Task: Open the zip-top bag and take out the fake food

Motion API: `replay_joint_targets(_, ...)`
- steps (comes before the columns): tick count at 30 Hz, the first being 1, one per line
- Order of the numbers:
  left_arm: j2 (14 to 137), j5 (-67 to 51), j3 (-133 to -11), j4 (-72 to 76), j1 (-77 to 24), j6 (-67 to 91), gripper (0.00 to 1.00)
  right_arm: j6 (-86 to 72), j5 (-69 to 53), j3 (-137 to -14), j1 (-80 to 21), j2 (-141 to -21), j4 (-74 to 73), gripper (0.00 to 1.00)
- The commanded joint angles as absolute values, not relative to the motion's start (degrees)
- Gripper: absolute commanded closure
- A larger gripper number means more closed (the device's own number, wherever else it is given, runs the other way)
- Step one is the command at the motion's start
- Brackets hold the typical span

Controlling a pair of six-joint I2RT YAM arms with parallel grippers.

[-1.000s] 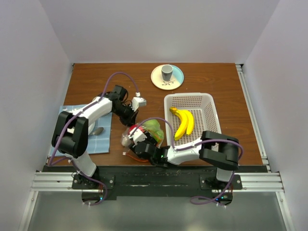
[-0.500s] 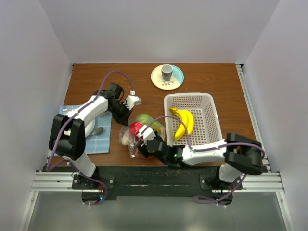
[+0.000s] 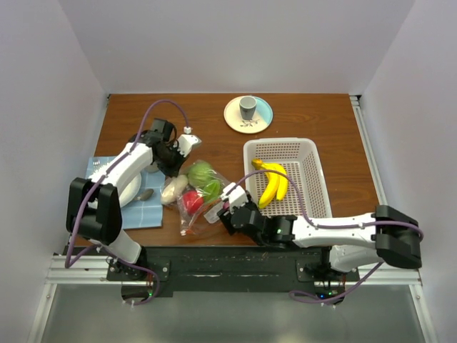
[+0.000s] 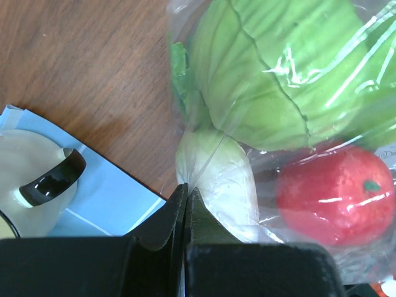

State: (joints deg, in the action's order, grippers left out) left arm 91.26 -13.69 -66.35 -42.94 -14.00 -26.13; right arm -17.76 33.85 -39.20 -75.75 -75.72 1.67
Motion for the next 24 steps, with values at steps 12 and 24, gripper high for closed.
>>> replay_joint_targets(12, 87.54, -16.79, -61.00, -42.19, -15.12, -25.49, 1.00, -28.99, 60.20, -45.26, -61.71, -63.00, -24.13, 1.00)
replay_joint_targets(24, 86.66, -17.23, -60.65, -42.45, -15.64, -25.05, 1.00, -22.69, 53.36, -50.71, -60.12, -66.19, -23.83, 0.01)
